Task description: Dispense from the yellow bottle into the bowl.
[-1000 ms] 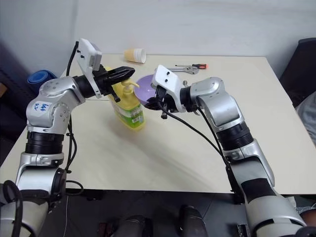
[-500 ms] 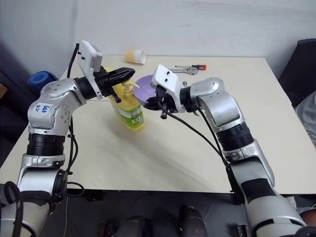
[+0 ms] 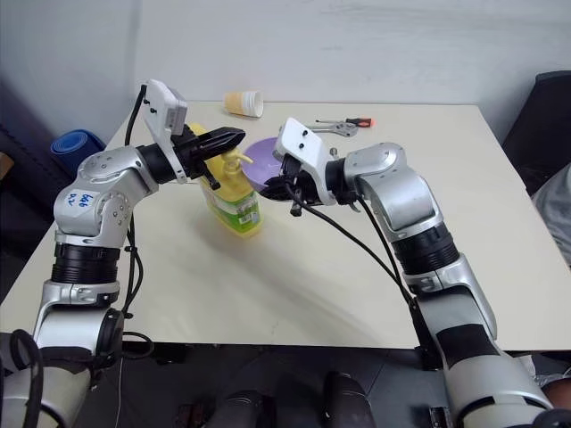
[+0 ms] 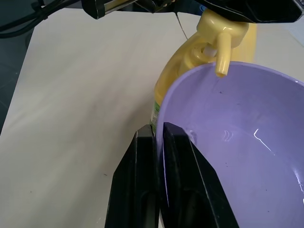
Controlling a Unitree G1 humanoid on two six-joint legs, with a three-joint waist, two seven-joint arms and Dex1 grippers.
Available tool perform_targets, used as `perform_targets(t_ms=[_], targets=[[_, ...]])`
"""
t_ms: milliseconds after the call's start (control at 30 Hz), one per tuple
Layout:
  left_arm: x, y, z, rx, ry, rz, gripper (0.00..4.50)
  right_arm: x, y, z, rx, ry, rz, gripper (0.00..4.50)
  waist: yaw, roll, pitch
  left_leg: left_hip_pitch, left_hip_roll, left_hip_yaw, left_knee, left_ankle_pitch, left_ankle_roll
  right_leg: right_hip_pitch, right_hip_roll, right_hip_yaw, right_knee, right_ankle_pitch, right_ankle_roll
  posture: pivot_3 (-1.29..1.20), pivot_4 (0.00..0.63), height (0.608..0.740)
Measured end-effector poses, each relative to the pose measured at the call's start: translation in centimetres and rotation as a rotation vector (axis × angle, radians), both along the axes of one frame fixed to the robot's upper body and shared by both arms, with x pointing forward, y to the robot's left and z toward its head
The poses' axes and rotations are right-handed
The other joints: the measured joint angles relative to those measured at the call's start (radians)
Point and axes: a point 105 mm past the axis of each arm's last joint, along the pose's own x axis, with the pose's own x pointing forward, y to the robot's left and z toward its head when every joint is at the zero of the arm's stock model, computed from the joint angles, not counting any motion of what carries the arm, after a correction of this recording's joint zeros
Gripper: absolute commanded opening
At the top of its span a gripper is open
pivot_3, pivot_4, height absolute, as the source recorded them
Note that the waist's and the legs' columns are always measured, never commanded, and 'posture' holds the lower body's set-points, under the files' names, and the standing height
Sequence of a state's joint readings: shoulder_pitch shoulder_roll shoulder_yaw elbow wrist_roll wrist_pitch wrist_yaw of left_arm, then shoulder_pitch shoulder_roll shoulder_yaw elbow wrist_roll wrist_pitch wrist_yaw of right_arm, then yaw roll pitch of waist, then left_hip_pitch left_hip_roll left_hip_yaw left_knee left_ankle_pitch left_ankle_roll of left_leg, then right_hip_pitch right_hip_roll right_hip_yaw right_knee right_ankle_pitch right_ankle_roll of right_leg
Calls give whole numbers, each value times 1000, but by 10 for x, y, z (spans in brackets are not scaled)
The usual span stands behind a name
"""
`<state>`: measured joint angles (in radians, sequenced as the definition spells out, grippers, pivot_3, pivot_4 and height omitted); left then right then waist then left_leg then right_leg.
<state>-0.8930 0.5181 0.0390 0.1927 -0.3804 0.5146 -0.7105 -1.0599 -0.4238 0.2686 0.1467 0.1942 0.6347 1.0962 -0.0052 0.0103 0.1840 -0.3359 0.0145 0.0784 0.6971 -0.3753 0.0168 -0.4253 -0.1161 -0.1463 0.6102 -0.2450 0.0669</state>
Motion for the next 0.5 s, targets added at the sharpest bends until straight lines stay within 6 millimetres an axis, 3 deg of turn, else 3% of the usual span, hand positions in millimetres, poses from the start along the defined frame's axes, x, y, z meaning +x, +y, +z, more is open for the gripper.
perform_targets(t_ms=[267, 400, 500], targets=[[-3, 2, 13, -148, 4, -55, 11, 3, -11, -4, -12, 4, -28, 0, 3, -1, 1, -4, 0, -1, 0, 0, 0, -3, 0, -1, -1, 0, 0, 0, 150, 740], [-13, 12, 31, -249, -53, -112, 11, 9, -42, -17, -16, 30, -115, 0, 3, -4, 3, -19, 0, -3, 3, 0, 0, -16, 0, -4, -1, 0, 0, 0, 150, 740], [-28, 37, 50, -294, -132, -131, 11, 10, -75, -34, -10, 65, -200, 0, 2, -5, 3, -23, 0, -2, 1, 0, 1, -20, 0, -12, -3, 0, 0, 0, 150, 740]])
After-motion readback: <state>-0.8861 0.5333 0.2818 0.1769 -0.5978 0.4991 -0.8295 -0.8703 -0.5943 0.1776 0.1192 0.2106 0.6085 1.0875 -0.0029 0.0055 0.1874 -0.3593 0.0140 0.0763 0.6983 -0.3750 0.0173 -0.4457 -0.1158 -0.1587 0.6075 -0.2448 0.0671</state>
